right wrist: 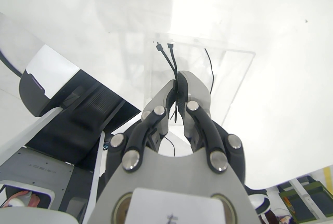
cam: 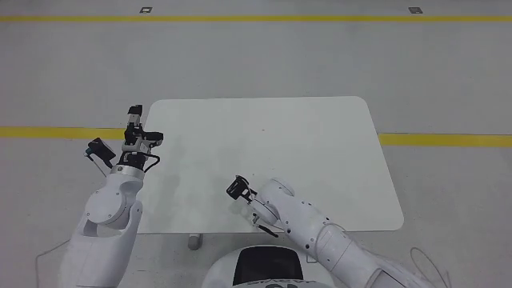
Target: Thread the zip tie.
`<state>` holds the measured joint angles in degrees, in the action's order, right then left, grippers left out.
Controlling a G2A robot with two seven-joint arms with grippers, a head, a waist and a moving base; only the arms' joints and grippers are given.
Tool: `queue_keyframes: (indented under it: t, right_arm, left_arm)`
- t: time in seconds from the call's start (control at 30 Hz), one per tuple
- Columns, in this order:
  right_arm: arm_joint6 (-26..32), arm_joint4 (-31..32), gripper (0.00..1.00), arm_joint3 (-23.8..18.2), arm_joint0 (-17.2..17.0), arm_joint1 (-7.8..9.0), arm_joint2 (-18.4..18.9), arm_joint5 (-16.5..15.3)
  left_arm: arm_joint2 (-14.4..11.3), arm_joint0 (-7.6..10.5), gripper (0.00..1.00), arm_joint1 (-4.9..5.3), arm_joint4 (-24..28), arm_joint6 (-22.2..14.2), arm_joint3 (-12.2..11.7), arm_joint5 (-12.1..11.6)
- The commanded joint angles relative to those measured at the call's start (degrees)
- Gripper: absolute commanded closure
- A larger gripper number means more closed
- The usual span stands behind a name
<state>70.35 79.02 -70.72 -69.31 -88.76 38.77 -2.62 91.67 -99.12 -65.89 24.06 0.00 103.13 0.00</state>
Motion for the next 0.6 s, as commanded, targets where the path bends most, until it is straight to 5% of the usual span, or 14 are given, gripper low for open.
queue_keyframes:
  t: [0.0,0.57]
  right_arm:
    - [0.0,-0.3,0.96,0.3,0.0,0.02,0.1,-0.3]
    - [-0.6,-1.7,0.94,3.6,1.5,-0.67,-0.6,-0.7]
  left_arm:
    - [0.0,0.0,0.0,0.0,0.0,0.0,0.0,0.0]
    - [0.0,0.0,0.0,0.0,0.0,0.0,0.0,0.0]
